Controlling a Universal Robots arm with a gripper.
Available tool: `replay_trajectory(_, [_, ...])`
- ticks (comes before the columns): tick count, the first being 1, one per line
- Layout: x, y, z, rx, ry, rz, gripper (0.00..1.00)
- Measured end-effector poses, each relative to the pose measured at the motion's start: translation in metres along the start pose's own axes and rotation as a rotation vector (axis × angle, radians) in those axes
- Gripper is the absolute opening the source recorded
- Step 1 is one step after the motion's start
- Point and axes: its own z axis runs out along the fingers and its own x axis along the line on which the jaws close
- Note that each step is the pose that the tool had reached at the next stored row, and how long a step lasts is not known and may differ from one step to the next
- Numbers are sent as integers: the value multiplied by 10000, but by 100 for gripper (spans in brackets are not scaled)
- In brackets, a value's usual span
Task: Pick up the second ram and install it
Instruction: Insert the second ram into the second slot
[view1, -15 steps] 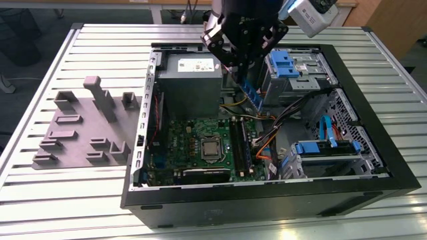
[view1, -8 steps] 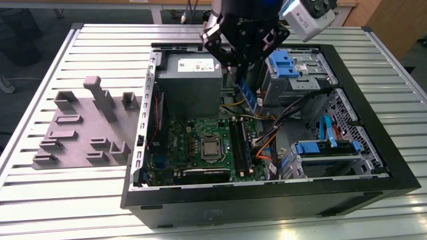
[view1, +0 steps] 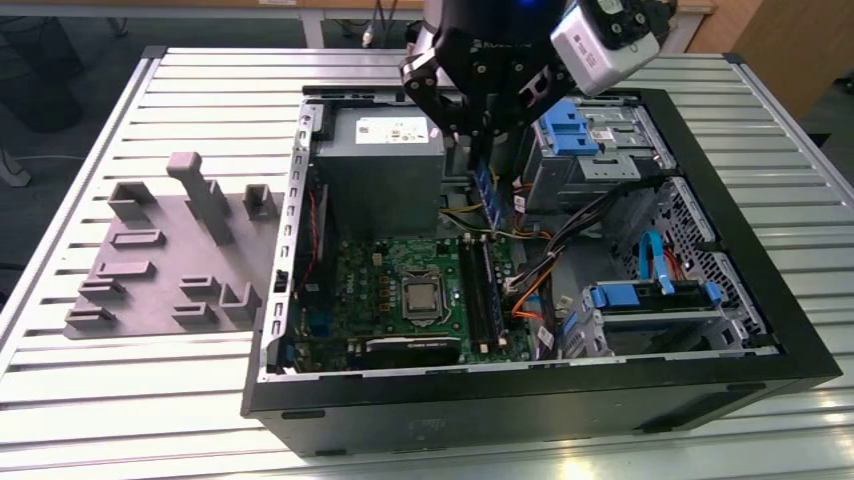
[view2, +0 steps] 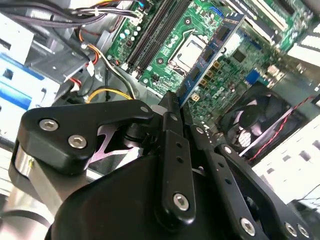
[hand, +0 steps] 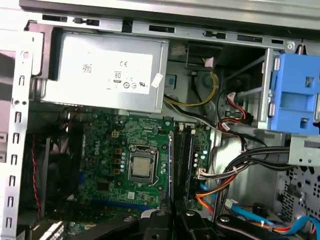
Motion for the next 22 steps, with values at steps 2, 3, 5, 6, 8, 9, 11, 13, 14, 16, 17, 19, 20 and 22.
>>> replay_trajectory(2, [0,0,10,2,5,375,14])
replay_trajectory(3, [0,0,14,2,8,551,14])
replay_trajectory(5, [0,0,15,5,12,793,14])
replay_trajectory(6, [0,0,15,5,13,816,14])
replay_trajectory(8, [0,0,17,2,12,832,14])
replay_trajectory(9, [0,0,17,3,12,846,14])
replay_trajectory(11, [0,0,19,3,12,846,14])
replay_trajectory(13, [0,1,27,2,12,846,14])
replay_trajectory(14, [0,0,32,4,13,846,14])
replay_trajectory(16, [0,1,44,8,12,846,14])
replay_trajectory(17, [0,1,51,8,12,846,14])
replay_trajectory(19, [0,1,64,9,12,852,14])
replay_trajectory(20, [0,1,71,9,13,861,14])
replay_trajectory(22, [0,1,86,9,13,916,14])
